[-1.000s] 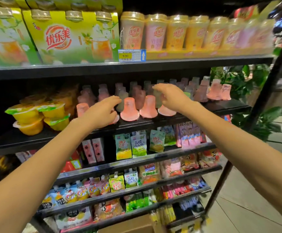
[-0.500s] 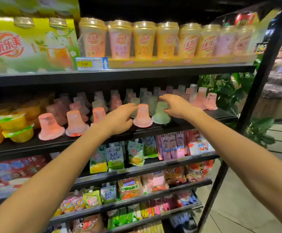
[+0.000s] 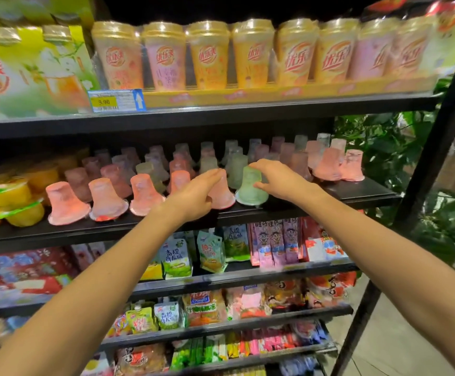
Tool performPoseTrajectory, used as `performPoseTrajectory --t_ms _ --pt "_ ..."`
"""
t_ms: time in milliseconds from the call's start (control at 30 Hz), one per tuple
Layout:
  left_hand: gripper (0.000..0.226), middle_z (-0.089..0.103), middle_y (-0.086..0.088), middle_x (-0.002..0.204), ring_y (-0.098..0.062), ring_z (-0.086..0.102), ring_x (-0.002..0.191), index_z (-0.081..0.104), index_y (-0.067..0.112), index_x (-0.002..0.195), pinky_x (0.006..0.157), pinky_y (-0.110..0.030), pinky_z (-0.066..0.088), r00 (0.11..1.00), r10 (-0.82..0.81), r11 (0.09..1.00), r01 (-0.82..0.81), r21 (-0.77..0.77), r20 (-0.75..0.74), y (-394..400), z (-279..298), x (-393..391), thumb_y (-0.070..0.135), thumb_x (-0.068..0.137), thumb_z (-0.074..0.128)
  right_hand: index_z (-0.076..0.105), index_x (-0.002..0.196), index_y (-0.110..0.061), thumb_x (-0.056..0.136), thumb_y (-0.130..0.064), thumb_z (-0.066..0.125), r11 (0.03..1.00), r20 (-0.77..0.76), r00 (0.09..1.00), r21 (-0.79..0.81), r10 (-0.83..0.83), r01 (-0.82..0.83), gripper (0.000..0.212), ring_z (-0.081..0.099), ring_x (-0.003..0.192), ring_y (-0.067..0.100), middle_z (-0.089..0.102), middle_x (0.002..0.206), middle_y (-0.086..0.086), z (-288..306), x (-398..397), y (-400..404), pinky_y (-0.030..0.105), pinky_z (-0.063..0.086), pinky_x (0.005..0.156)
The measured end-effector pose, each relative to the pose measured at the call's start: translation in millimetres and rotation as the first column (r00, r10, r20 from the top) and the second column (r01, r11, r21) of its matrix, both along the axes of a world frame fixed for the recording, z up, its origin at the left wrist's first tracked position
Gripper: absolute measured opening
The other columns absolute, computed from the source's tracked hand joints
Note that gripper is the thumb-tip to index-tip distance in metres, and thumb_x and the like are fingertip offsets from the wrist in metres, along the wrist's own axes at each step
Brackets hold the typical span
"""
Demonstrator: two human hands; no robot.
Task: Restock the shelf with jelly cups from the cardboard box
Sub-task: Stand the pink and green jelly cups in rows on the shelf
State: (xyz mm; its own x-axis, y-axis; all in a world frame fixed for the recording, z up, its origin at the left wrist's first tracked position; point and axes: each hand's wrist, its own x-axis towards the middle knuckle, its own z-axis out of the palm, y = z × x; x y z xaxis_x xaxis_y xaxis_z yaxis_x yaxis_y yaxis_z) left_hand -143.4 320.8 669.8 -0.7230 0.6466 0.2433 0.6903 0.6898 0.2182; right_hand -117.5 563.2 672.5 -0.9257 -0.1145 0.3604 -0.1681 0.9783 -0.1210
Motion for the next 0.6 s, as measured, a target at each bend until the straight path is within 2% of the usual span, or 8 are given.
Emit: performPoseTrajectory --t_ms 133,300,467,600 --pt "0.078 0.018 -0.004 0.161 -0.019 0.020 0.147 0.023 0.012 0.153 0.116 -0.022 0.017 1.000 0.005 1.000 -0.004 0.026 -0.017 2.0 -2.3 1.5 -0.014 0.083 0.046 0.049 0.143 -0.016 0.092 -0.024 0.068 1.000 -0.023 1.000 -0.005 0.016 -0.016 0.055 0.053 0.128 0.026 0.055 0.140 0.007 -2.0 0.4 3.3 0.039 0.043 0.106" --pt "0.078 0.015 -0.003 0.162 -0.018 0.017 0.148 0.022 0.012 0.154 0.117 -0.022 0.015 0.999 0.023 0.999 -0.022 0.033 -0.031 1.9 -6.4 2.6 -0.012 0.084 0.047 0.050 0.142 -0.017 0.092 -0.026 0.068 1.000 -0.034 0.999 -0.005 0.016 -0.016 0.054 0.054 0.127 0.025 0.056 0.140 0.006 -1.6 3.8 5.1 0.038 0.043 0.105" --pt "0.078 0.014 -0.001 0.162 -0.016 0.013 0.149 0.021 0.013 0.154 0.111 -0.015 0.007 0.997 0.023 0.998 -0.019 0.060 -0.067 5.7 -7.6 12.0 -0.008 0.085 0.049 0.046 0.145 -0.018 0.093 -0.029 0.065 1.000 0.002 1.000 0.014 0.001 -0.001 0.056 0.052 0.128 0.026 0.052 0.142 0.007 1.1 6.2 0.2 0.041 0.045 0.105" --pt "0.076 0.015 -0.003 0.162 -0.017 0.012 0.149 0.022 0.012 0.154 0.110 -0.014 0.003 0.994 0.003 0.996 0.007 0.092 -0.110 4.7 -11.7 8.5 -0.004 0.086 0.050 0.039 0.149 -0.015 0.096 -0.030 0.059 0.998 0.023 0.999 0.050 -0.023 0.022 0.058 0.048 0.132 0.028 0.046 0.147 0.009 7.8 12.8 -3.1 0.040 0.042 0.107"
